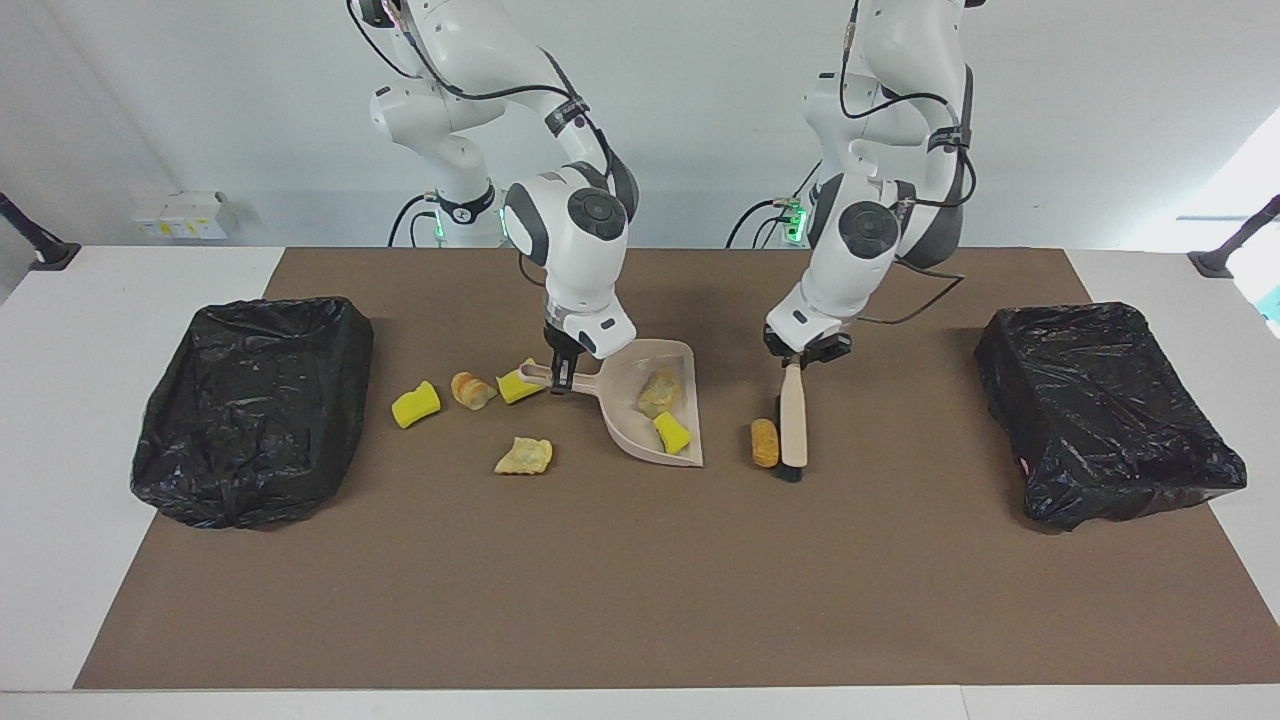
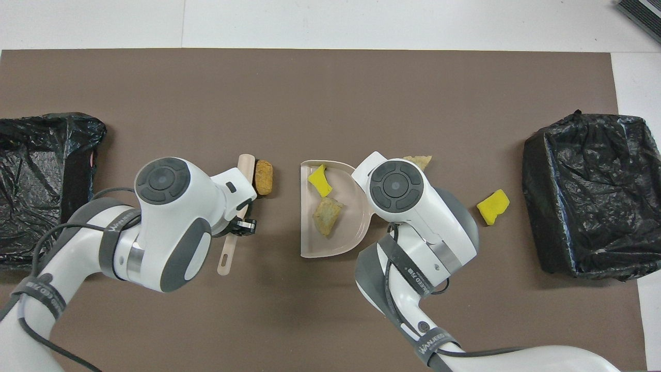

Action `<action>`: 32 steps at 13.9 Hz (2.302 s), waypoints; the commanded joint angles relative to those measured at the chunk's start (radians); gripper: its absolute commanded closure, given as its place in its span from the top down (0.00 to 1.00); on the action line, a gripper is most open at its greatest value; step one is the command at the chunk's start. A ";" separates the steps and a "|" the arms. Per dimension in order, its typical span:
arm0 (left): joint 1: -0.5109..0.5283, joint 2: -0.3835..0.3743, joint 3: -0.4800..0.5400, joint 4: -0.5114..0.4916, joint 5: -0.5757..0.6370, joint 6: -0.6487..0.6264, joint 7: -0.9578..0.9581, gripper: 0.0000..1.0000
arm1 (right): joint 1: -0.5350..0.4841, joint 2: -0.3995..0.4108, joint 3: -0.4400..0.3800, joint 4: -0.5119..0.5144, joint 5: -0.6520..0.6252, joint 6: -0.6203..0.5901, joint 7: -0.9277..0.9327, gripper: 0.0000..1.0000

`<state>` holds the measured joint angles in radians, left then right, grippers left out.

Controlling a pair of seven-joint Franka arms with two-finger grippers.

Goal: Sweep and dump trash in bin
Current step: 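Sweep the remaining bread chunk into the dustpan with the left gripper, then carry the dustpan to the nearer black bin with the right gripper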

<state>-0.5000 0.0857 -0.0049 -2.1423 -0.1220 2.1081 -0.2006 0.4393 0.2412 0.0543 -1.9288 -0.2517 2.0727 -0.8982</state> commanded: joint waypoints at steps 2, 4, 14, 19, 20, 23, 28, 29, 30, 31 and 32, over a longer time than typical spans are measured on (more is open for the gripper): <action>-0.124 -0.049 0.017 -0.036 -0.063 0.013 -0.058 0.00 | 0.003 0.004 0.001 -0.012 -0.011 0.037 0.044 0.00; -0.161 -0.057 0.017 -0.036 -0.091 0.009 -0.068 0.00 | 0.001 0.004 0.001 -0.012 -0.011 0.037 0.044 0.00; -0.137 -0.096 0.031 0.084 -0.079 -0.092 -0.255 0.00 | -0.027 -0.017 0.001 -0.006 0.005 0.004 0.036 0.00; -0.089 -0.245 0.025 0.076 0.021 -0.327 -0.327 0.00 | -0.045 -0.069 0.001 0.074 0.008 -0.124 0.015 0.00; -0.101 -0.262 0.020 0.058 0.021 -0.336 -0.344 0.00 | -0.050 -0.074 -0.001 0.092 0.014 -0.152 -0.016 0.00; -0.175 -0.314 0.008 -0.016 0.019 -0.307 -0.465 0.00 | -0.114 -0.100 -0.007 0.136 0.072 -0.213 -0.137 0.00; -0.357 -0.245 0.008 -0.106 0.019 -0.055 -0.660 0.00 | -0.249 -0.149 -0.010 0.183 0.074 -0.298 -0.379 0.00; -0.377 -0.242 0.006 -0.120 0.015 -0.002 -0.672 0.00 | -0.281 -0.154 -0.010 0.198 0.074 -0.318 -0.428 0.00; -0.400 -0.230 0.006 -0.122 0.009 0.019 -0.681 0.00 | -0.307 -0.157 -0.010 0.211 0.074 -0.332 -0.471 0.00; -0.437 -0.209 0.006 -0.122 0.007 0.027 -0.700 0.00 | -0.336 -0.169 -0.010 0.215 0.074 -0.339 -0.507 0.00; -0.465 -0.183 0.006 -0.128 0.007 0.044 -0.715 0.00 | -0.358 -0.183 -0.013 0.215 0.074 -0.347 -0.539 0.00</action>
<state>-0.9069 -0.1171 -0.0141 -2.2511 -0.1214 2.1104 -0.8793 0.1225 0.0838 0.0364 -1.7262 -0.2021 1.7579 -1.3643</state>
